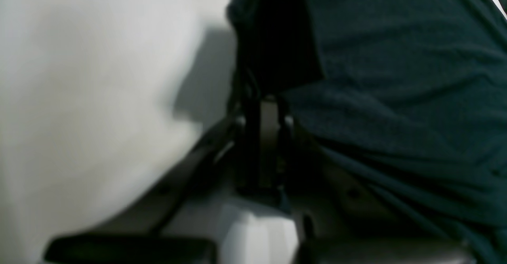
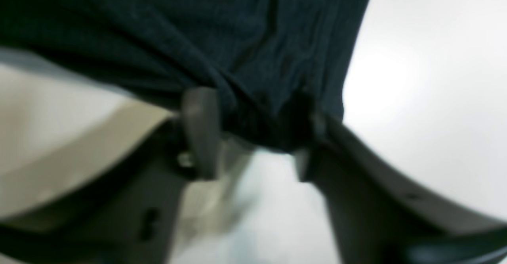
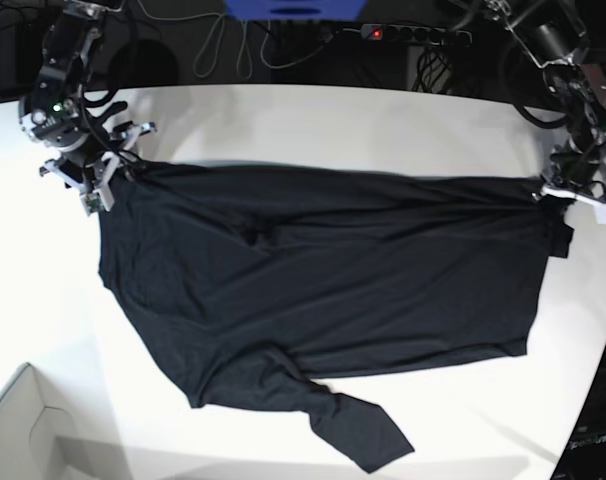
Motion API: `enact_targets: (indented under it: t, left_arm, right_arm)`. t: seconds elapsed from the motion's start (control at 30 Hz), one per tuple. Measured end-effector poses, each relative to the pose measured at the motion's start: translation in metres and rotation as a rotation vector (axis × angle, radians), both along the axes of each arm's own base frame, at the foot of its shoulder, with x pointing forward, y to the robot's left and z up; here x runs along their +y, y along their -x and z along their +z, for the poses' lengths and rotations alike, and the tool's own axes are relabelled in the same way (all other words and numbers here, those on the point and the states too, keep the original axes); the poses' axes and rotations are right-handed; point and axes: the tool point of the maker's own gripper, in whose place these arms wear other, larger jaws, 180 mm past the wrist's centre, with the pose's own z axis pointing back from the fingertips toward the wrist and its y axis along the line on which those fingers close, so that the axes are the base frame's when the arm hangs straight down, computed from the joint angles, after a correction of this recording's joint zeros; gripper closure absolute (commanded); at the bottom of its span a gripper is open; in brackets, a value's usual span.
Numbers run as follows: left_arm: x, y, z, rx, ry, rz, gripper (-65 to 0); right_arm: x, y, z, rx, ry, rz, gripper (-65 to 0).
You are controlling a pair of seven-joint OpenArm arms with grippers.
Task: Layout the t-shirt on the table in an organized manner, then fold the t-shirt properly
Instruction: 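Pull the held collar edge further from the hem with both grippers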
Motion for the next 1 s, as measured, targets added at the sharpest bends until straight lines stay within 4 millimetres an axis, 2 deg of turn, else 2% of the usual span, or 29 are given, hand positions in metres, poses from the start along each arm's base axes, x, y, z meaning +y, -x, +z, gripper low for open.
enact_targets:
  t: [0.13,0.17,0.3,0.47,0.63,0.8,0.9,0.93,1.0]
  left_arm:
    - [0.001,0.000,0.000,-0.002,0.001,0.003,-0.1]
    - [0.000,0.000,0.000,-0.001,0.004,0.002,-0.1]
    - [0.000,0.002,-0.001,0.003,0.004,0.003,-0.1]
    - [0.001,0.007,0.003,0.002,-0.019,-0.004,-0.1]
    - [0.004,0.023,0.014,0.006,-0.083,-0.027,-0.1]
    - [0.004,0.045,0.005,0.053,-0.096,-0.036,-0.1]
    - [0.004,0.045,0.005,0.056,-0.096,-0.034,-0.1]
    - [0.004,0.044,0.006,0.052,-0.096,-0.034,-0.1]
    - [0.004,0.042,0.007,0.045,-0.095,-0.033,-0.1]
  right_arm:
    - [-0.002,0.006,-0.006,0.023,-0.001,0.002,-1.9]
    - [-0.005,0.006,-0.005,0.022,0.004,-0.001,0.0]
    - [-0.009,0.017,-0.005,0.035,0.021,0.001,0.0]
    - [-0.013,0.042,-0.002,0.072,0.073,0.022,0.0]
    - [-0.007,0.045,0.015,0.028,0.091,0.040,0.0]
    - [-0.002,0.052,0.018,0.029,0.085,0.039,0.0]
    - [0.003,0.050,0.018,0.022,0.072,0.033,0.0]
    - [0.005,0.050,0.017,0.022,0.064,0.030,-0.9]
    - [0.008,0.050,0.017,0.022,0.059,0.034,-7.4]
